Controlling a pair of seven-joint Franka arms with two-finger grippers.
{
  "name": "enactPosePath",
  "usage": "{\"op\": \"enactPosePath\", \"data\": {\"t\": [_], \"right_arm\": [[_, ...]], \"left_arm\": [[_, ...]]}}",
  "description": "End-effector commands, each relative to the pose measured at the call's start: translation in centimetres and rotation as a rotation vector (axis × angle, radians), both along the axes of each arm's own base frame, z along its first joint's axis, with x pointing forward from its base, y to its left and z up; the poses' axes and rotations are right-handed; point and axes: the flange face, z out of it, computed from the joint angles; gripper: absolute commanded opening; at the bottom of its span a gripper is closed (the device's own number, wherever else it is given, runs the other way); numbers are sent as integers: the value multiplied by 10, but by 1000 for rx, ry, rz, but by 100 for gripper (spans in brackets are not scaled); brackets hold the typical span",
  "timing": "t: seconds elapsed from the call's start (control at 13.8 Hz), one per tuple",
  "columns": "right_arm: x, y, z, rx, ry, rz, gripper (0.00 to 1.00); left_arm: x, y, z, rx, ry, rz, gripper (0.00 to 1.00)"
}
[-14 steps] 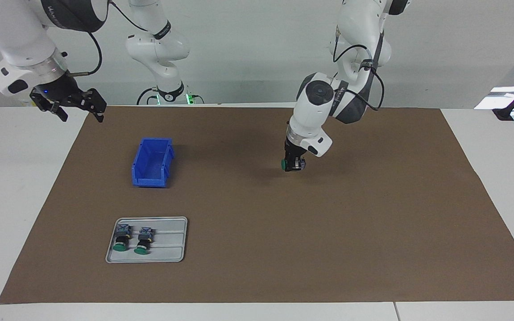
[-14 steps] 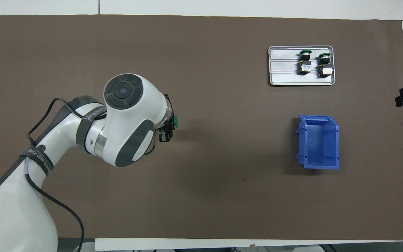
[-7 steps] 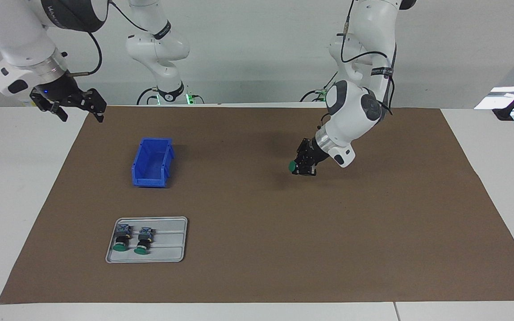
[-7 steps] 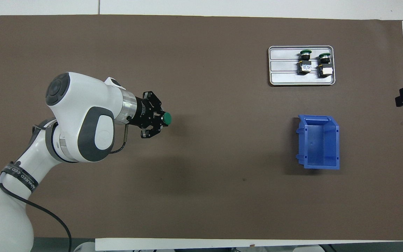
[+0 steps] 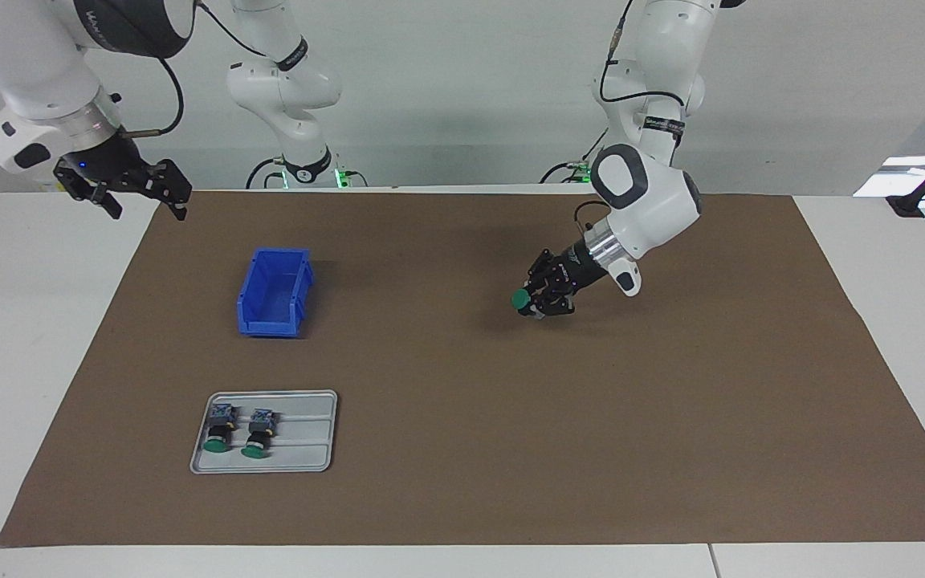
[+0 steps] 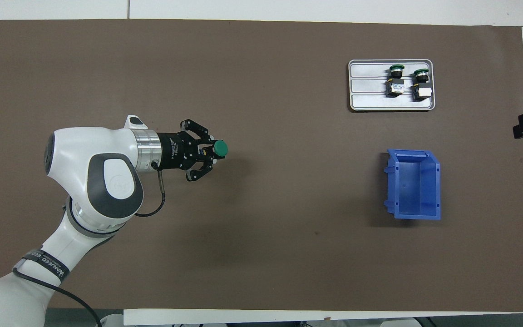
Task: Place and press button with both arms
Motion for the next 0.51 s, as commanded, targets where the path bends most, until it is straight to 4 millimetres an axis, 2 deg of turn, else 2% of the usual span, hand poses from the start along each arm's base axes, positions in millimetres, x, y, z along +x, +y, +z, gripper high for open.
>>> {"op": "enactPosePath", "data": {"t": [0.0, 0.14, 0.29, 0.36, 0.43], "right_arm": [[-7, 0, 1, 7, -6, 8, 98], [-7, 0, 1, 7, -6, 8, 98], [-7, -1, 1, 7, -6, 7, 98], [-7, -1, 1, 7, -6, 7, 98], [-7, 0, 1, 7, -6, 8, 98]], "left_arm": [[-11, 14, -9, -103, -9, 22, 3], [-15, 25, -23, -152, -3, 24, 3], [-17, 29, -47, -209, 13, 24, 3], [-16, 36, -54, -272, 30, 40, 3], [-18, 35, -57, -291, 34, 22, 3]]}}
